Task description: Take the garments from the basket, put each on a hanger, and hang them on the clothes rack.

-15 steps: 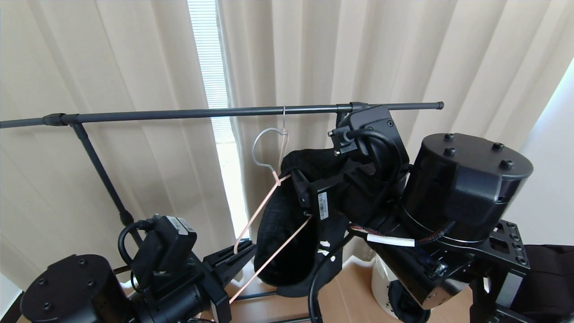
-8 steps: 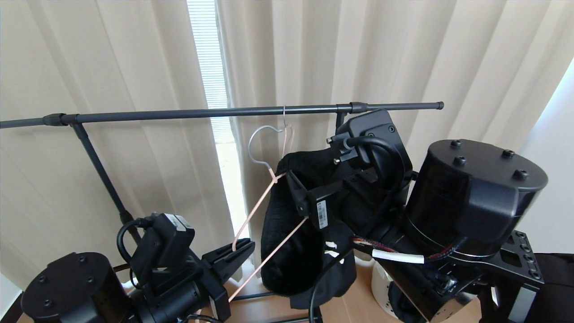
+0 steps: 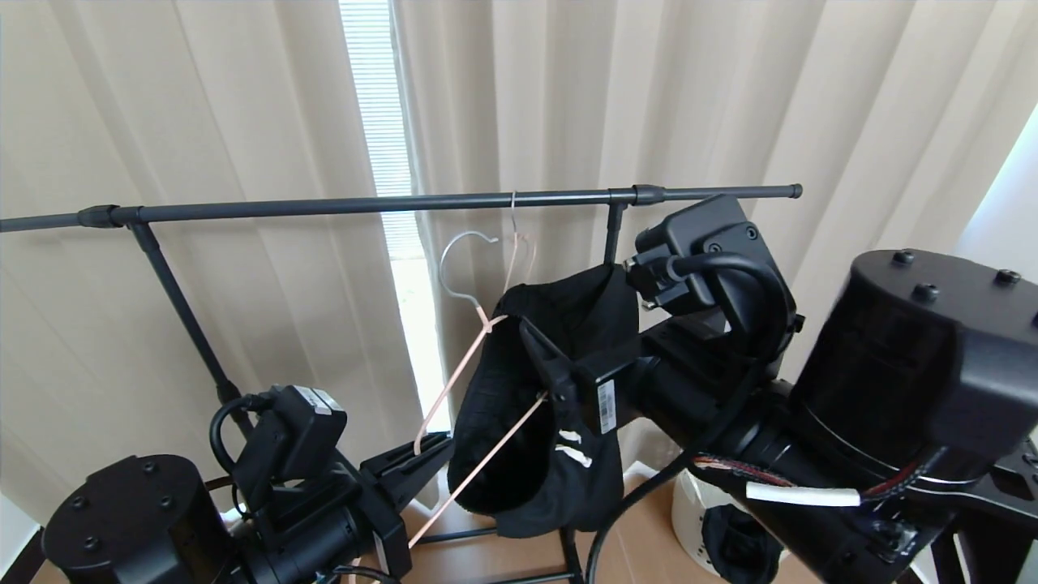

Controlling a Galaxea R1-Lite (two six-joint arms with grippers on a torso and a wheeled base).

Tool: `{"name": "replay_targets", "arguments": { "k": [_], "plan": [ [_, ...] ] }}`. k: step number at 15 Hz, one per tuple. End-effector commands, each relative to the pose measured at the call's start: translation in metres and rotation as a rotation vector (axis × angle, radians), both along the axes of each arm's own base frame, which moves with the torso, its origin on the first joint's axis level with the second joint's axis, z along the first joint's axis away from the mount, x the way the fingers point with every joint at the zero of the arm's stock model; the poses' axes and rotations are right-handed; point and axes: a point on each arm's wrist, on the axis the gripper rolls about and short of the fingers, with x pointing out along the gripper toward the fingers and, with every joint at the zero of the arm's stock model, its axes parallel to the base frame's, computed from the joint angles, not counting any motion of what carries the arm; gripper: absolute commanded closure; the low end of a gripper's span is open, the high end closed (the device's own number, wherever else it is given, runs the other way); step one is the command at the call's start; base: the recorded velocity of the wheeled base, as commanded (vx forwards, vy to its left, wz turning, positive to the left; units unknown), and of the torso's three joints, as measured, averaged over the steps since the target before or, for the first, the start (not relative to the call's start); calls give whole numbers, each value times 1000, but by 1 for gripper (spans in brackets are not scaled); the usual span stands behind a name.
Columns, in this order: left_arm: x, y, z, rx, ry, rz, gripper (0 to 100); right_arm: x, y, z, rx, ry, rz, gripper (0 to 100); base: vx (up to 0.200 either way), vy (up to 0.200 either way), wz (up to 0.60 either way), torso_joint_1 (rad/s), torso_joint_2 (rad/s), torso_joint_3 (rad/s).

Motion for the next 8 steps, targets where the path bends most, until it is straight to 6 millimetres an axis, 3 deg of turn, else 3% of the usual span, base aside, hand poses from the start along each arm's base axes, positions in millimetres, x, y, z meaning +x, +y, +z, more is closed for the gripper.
{"name": "replay_targets", "arguments": {
  "k": [1, 2, 4, 6, 8],
  "plan": [
    [-1, 1, -1, 3, 5, -1, 100, -1, -28, 11, -9, -15, 34, 0, 0, 0, 0, 0, 0, 0],
    [-2, 2, -1, 6, 7, -2, 100, 1, -51, 14, -52, -22, 73, 0, 0, 0, 0, 0, 0, 0],
    [-4, 3, -5, 19, 19, -10, 100, 14, -76, 25, -164, -37, 131, 0, 0, 0, 0, 0, 0, 0],
    [-12, 6, -11, 40, 53, -102, 100, 32, -91, 45, -274, 20, 158, 0, 0, 0, 0, 0, 0, 0],
    [-13, 7, -12, 48, 60, -118, 100, 38, -104, 57, -347, 105, 265, 0, 0, 0, 0, 0, 0, 0]
  ]
}}
